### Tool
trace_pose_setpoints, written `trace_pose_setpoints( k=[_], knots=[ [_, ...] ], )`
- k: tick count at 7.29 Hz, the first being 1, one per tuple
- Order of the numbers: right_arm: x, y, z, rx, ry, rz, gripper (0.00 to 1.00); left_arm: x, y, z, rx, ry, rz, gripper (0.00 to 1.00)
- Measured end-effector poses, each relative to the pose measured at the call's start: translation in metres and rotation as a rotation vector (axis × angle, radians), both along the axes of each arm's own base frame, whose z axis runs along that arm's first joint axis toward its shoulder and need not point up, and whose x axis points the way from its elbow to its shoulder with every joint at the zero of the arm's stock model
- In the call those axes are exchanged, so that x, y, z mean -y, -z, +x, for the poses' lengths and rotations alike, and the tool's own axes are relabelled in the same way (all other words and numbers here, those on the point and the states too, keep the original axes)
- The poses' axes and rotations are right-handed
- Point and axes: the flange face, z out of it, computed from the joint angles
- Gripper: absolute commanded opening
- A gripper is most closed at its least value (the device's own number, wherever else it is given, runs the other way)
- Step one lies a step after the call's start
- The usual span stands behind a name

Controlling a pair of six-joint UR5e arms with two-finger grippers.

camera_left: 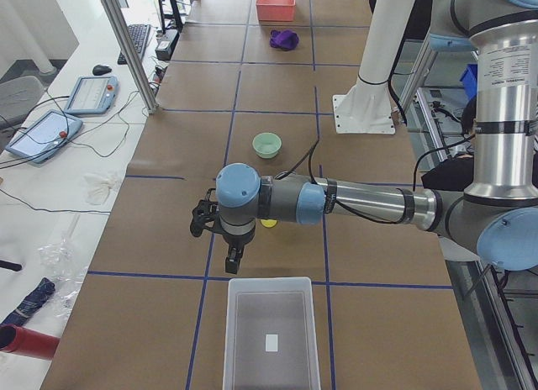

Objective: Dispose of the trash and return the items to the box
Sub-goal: 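Move the left gripper down onto the yellow cup near the table edge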

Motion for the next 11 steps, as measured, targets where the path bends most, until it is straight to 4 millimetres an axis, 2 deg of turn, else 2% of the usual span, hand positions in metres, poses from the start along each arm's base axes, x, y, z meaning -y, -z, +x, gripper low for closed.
trace_pose_setpoints(
  k=[3, 5, 6, 8, 9, 11],
  knots=[
    [0.0, 0.0, 0.0, -0.001, 0.0, 0.0, 1.0, 0.0, 0.003, 0.001, 0.002, -0.004, 0.011, 1.0],
    [-0.001, 0.008, -0.001, 0.005, 0.0, 0.017, 1.0, 0.003, 0.006, 0.013, 0.003, -0.033, 0.018, 1.0],
    [-0.001, 0.014, -0.002, 0.021, 0.001, 0.028, 1.0, 0.011, 0.018, 0.029, 0.004, -0.065, 0.047, 1.0],
    [0.006, 0.04, -0.007, 0.083, 0.004, 0.085, 1.0, 0.043, 0.059, 0.072, -0.001, -0.15, 0.159, 1.0],
    [0.011, 0.055, -0.008, 0.095, 0.007, 0.128, 1.0, 0.058, 0.079, 0.086, -0.009, -0.169, 0.257, 1.0],
    [0.015, 0.074, -0.008, 0.102, 0.005, 0.207, 1.0, 0.074, 0.102, 0.094, -0.028, -0.159, 0.51, 1.0]
  ],
)
